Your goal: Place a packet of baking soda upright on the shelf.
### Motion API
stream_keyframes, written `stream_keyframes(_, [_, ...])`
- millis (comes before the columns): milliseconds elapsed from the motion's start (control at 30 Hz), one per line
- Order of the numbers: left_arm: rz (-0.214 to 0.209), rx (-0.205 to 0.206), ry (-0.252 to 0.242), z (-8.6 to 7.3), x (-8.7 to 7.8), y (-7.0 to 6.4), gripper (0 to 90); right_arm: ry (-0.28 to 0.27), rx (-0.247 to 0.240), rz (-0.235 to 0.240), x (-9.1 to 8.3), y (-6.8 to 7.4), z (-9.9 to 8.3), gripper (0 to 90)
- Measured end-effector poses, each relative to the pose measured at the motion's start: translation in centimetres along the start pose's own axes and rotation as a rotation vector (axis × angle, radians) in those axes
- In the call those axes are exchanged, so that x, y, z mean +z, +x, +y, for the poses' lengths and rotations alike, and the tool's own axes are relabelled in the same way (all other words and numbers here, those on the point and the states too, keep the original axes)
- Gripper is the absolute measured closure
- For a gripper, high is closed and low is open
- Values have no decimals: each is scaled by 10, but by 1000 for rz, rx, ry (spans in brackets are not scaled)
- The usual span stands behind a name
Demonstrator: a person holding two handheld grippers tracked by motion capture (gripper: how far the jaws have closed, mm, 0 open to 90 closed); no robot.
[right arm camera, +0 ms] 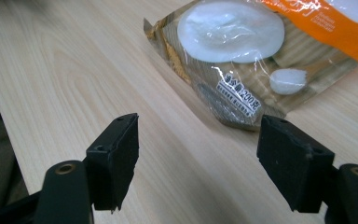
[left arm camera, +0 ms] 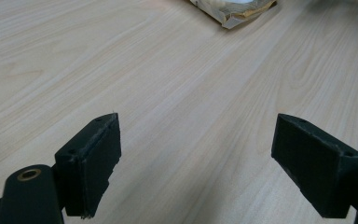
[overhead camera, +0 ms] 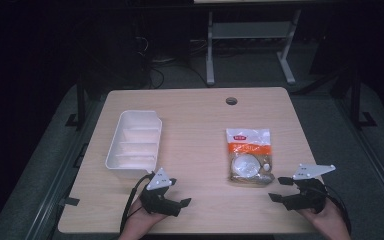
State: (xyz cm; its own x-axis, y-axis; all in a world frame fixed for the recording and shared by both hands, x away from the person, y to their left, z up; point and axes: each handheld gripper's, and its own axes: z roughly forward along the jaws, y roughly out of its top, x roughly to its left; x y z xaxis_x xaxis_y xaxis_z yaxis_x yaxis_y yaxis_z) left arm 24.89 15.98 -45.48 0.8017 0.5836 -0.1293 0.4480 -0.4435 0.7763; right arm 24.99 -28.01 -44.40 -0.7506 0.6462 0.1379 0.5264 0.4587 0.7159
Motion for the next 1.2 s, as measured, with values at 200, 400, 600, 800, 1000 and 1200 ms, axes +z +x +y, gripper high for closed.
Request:
stream_keyframes(200, [-3,-8,-8,0,-1,0,153,-16,21,-8,-2,-6,4,274])
stream_keyframes(400, [-1,-5,-3,-1,1,1,153,-15,57,-23,-2,-22,9,258])
stream_keyframes(600, [-2,7,-1,0,2,0,154,-26,82,-23,-1,-33,20,251])
stream_keyframes(800, [5,10,7,-1,3,1,157,-29,74,-28,1,-39,33,248])
stream_keyframes(1000, [16,20,-1,-1,3,3,164,-30,70,-28,2,-47,43,246])
stream_keyframes(1200, [22,16,0,-1,3,3,164,-34,82,-37,2,-60,55,241])
